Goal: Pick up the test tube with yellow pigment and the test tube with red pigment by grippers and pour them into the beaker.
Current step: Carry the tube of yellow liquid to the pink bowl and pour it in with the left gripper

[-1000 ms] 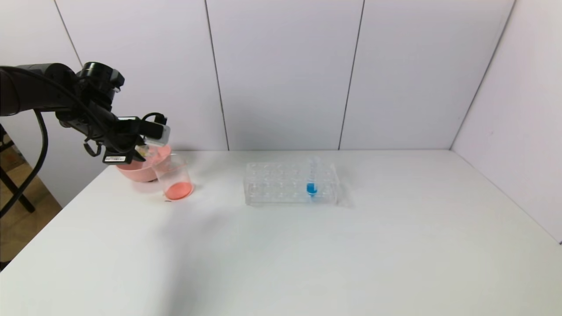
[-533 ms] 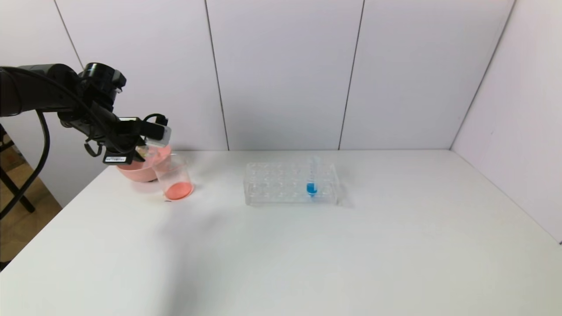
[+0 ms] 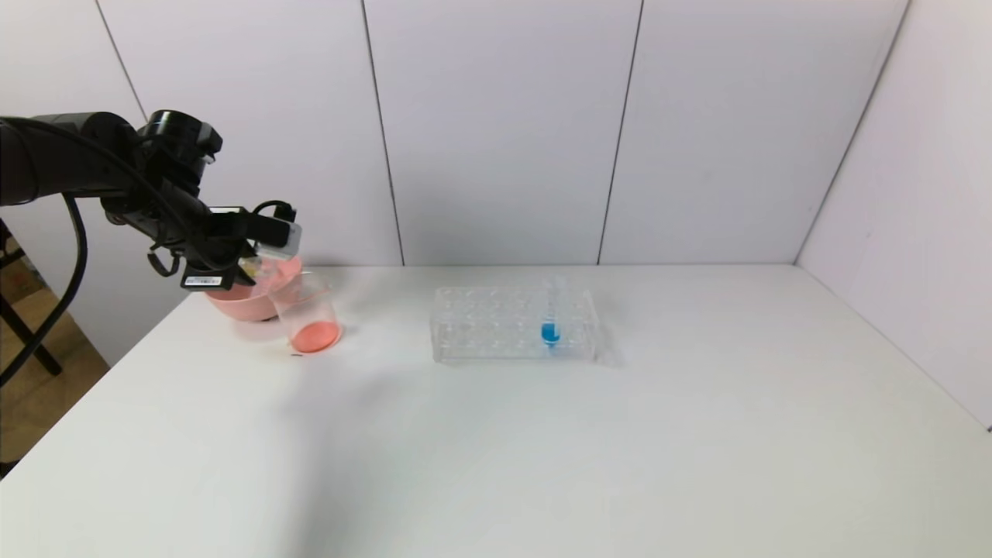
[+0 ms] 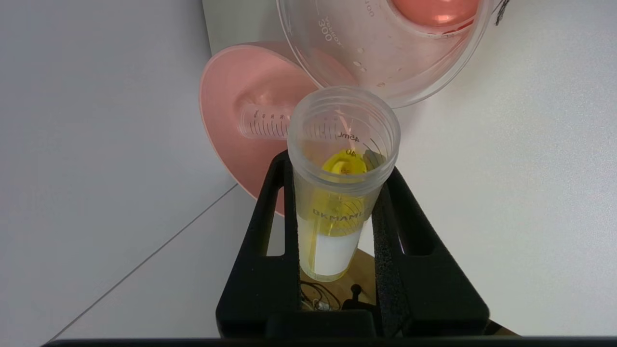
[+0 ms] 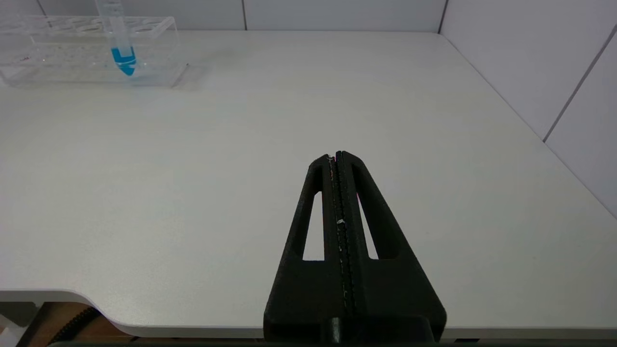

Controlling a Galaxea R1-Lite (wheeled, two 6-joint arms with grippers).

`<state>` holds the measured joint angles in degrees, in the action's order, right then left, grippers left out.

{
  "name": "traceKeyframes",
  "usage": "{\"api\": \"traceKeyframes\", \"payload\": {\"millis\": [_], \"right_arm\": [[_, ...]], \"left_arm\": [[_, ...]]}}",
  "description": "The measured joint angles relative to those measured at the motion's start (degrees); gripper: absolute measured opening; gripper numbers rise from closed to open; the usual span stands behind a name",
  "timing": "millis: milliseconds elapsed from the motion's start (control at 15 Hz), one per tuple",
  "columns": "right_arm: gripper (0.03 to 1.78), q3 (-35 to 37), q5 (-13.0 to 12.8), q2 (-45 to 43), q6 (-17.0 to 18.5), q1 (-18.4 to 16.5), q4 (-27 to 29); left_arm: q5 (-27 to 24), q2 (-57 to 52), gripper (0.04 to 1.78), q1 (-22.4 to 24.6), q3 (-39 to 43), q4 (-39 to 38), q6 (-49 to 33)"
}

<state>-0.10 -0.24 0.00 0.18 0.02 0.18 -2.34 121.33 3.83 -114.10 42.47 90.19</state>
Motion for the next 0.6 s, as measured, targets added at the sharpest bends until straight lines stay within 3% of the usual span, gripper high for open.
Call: {"api": "traceKeyframes", "payload": {"millis": [600], "right_arm": [[0.11,0.00,0.00,0.00,-0.02,-0.02,0.00]], "left_arm": [[0.15,-0.02,0.45,-0.06,-0.06,0.00,-0.44]]}}
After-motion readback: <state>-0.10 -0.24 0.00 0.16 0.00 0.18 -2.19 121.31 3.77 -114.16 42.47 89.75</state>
